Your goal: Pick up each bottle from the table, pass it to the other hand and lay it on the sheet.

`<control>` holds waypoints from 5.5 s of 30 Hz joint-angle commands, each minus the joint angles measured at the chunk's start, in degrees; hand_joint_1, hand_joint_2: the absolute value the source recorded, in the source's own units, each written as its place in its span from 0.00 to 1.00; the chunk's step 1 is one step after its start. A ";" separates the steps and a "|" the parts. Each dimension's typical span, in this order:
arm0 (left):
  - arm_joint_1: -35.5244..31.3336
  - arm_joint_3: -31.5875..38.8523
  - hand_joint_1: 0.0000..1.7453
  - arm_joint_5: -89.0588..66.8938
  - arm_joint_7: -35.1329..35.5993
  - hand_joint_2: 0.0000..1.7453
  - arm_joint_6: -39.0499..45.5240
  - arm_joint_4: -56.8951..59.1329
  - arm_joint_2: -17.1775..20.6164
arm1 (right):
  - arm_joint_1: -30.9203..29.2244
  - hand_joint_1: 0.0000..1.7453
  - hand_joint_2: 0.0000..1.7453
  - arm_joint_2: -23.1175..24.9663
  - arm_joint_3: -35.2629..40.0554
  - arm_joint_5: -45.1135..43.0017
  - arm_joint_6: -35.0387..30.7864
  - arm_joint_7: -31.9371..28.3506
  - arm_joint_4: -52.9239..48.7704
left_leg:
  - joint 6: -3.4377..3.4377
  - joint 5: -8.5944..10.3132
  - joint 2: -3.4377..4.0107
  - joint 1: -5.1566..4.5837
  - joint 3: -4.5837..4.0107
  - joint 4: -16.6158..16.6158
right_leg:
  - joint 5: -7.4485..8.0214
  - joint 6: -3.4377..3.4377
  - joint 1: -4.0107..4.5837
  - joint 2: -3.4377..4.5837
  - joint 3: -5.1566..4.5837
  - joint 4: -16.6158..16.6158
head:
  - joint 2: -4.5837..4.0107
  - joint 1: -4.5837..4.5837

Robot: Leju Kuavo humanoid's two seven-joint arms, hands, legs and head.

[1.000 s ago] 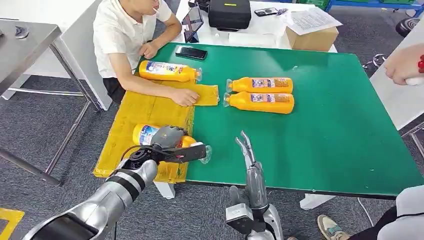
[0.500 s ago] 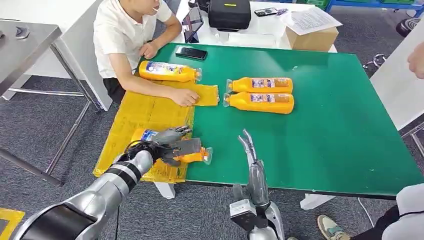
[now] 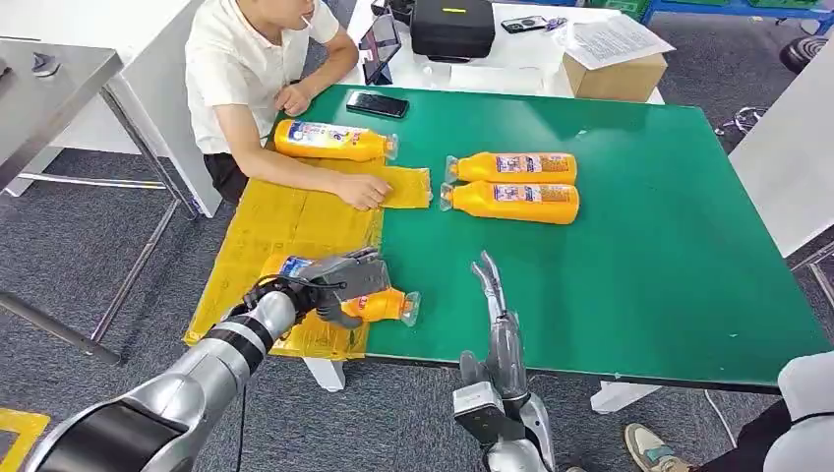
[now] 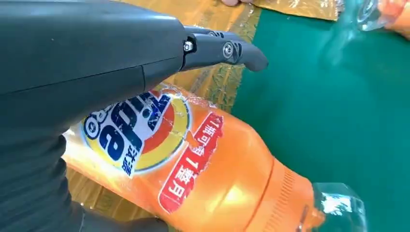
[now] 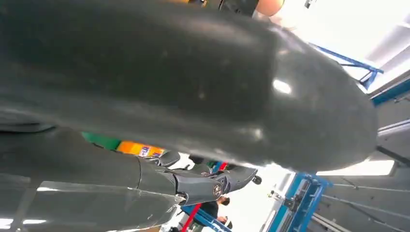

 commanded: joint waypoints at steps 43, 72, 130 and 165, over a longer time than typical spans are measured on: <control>43.76 1.90 0.00 39.81 -23.55 1.00 17.64 -56.34 -3.07 | 5.93 0.00 1.00 -2.10 -13.16 12.67 -6.12 6.22 -1.20 | -0.07 -0.11 -0.03 -0.02 -0.33 -0.05 | -0.12 -0.09 -0.01 0.01 -0.33 -0.10 | 0.00 0.00; 41.51 0.63 0.00 37.98 -24.06 1.00 18.42 -55.09 -4.54 | 3.78 0.00 1.00 -2.56 -27.78 45.53 -6.65 10.74 4.64 | -0.06 -0.04 -0.16 -0.04 -0.34 -0.07 | -0.07 -0.06 -0.02 -0.13 -0.32 -0.12 | 0.00 -0.02; 34.77 -12.43 0.00 36.66 -14.39 1.00 31.25 -48.56 -3.67 | -14.67 0.00 1.00 -15.90 -16.23 40.50 -3.79 24.01 36.86 | -0.01 0.01 0.04 -0.17 -0.19 -0.04 | 0.08 0.01 -0.12 0.06 -0.20 -0.11 | 0.00 -0.02; 33.96 -15.80 0.00 44.44 -10.11 1.00 24.93 -46.75 -2.41 | -21.19 0.05 1.00 -15.34 -15.78 34.60 4.24 23.86 54.85 | 0.02 0.14 -0.15 -0.15 0.36 -0.06 | 0.19 0.00 -0.10 -0.19 -0.29 -0.27 | 0.00 -0.02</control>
